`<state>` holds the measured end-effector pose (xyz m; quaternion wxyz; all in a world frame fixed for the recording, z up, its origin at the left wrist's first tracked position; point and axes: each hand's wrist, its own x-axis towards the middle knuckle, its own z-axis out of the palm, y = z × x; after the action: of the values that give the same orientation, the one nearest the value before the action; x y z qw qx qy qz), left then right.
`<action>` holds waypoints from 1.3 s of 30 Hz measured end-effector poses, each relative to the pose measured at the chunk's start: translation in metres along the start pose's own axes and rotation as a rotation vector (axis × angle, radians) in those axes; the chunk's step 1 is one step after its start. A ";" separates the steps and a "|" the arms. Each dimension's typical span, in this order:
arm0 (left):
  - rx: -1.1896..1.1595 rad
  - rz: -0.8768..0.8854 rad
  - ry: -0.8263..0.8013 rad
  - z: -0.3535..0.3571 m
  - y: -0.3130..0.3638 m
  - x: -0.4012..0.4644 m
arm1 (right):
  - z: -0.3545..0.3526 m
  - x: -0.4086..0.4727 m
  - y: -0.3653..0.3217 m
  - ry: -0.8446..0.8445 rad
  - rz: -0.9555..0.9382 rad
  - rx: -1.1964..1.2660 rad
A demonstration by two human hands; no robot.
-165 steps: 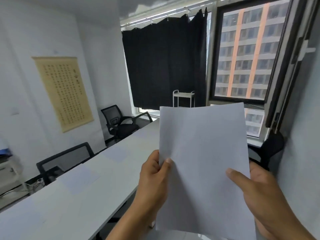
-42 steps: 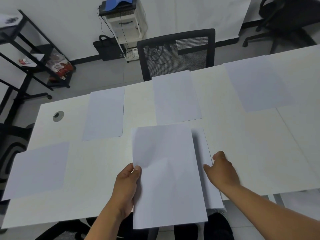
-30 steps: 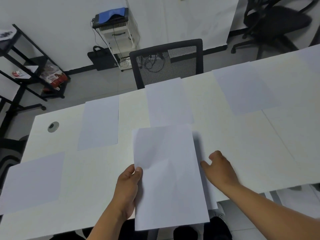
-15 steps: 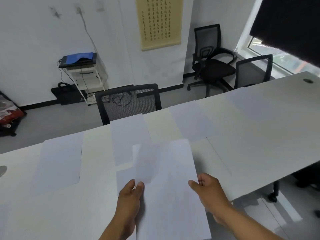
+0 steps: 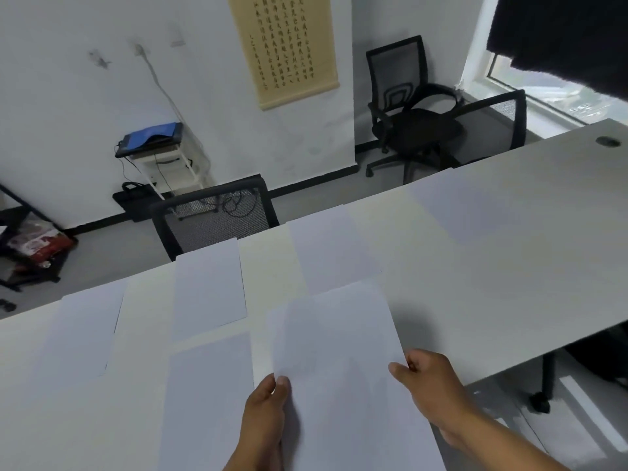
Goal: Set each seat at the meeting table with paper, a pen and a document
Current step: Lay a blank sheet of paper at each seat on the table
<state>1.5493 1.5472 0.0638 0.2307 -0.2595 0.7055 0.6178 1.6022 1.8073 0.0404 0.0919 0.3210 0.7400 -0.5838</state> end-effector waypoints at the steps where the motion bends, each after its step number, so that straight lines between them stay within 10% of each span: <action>1: -0.014 -0.003 0.019 0.012 -0.003 -0.003 | -0.014 0.006 0.004 -0.010 0.002 -0.005; 39: -0.064 -0.150 0.190 -0.011 0.001 0.061 | -0.066 0.152 0.041 0.186 0.142 -0.625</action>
<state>1.5018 1.5316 0.0265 0.1999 -0.3763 0.6826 0.5937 1.5239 1.9288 -0.0503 0.1582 0.3799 0.8644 -0.2887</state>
